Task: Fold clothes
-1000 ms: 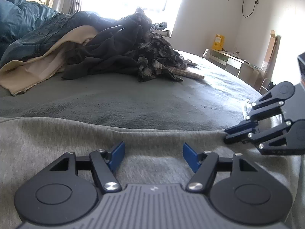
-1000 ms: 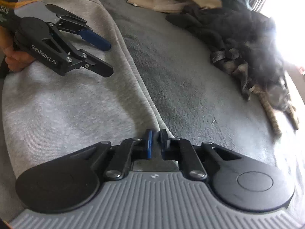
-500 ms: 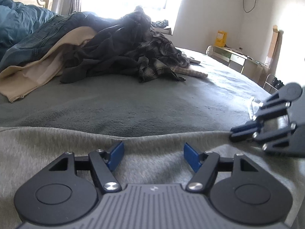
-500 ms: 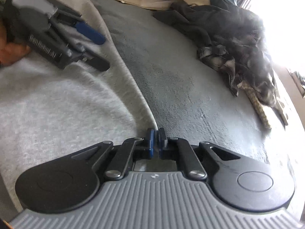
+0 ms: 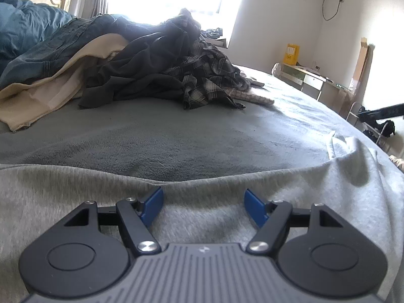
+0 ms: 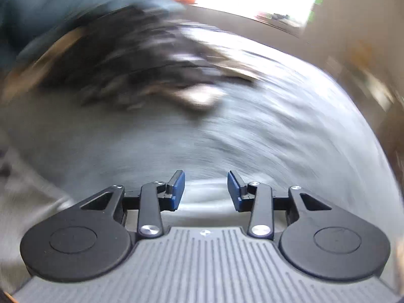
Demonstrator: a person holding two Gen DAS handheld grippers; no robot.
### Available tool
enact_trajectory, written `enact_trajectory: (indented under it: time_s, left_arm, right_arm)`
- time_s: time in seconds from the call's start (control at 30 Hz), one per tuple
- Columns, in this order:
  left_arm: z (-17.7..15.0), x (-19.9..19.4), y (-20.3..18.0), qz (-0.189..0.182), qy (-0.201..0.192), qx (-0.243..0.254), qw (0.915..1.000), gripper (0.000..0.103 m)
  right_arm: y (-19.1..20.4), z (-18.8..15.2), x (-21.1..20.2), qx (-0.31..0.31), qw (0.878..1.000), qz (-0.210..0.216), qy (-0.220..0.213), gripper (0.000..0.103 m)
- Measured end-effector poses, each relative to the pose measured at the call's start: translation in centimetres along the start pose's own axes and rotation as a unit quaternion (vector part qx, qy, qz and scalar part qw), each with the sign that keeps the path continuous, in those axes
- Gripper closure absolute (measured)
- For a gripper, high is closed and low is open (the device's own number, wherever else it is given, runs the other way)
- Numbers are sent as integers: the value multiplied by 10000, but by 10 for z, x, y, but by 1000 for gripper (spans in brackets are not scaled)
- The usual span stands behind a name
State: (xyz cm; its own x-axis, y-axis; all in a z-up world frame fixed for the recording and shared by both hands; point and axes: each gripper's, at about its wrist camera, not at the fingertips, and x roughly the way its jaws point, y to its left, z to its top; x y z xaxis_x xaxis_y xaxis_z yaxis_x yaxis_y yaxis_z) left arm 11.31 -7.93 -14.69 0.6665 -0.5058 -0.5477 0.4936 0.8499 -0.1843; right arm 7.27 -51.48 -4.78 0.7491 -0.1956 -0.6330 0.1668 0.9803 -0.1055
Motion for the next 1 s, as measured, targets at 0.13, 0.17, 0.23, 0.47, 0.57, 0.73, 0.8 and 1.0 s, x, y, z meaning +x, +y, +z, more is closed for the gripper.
enact_trajectory:
  time_s: [0.13,0.17,0.23,0.47,0.57,0.73,0.8,1.0]
  left_arm:
    - [0,1,-2,56,13,61,10000,31]
    - [0,1,-3,72,21,78,9999,31]
    - [0,2,-6,147,50,167,9997,31]
    - [2,5,-22,478,182,585,9970,30]
    - [0,7,-26,582,189,705,9956,29]
    - [-1,7,-28,664,183,748,9948,27]
    - [-1,8,-28,677,188,765,9946,27]
    - [-1,8,-28,687,192,785,9944,27]
  right_arm:
    - [-85,-48,-20,1863,9817,-399,19,63]
    - [-102,-65,-27,2312,9718,-468,35,63]
    - [-125,-106,-45,3145,9478,-529,47,63]
    - [-153,-210,-87,4818,8762,-47,-95,59]
    - [-159,-222,-77,5147,8570,229,-116,58]
    - [-156,-220,-62,5146,8557,308,-446,85]
    - [-144,-211,-71,4781,8754,56,-712,98]
    - [-84,-160,-110,3796,9070,515,-1749,100]
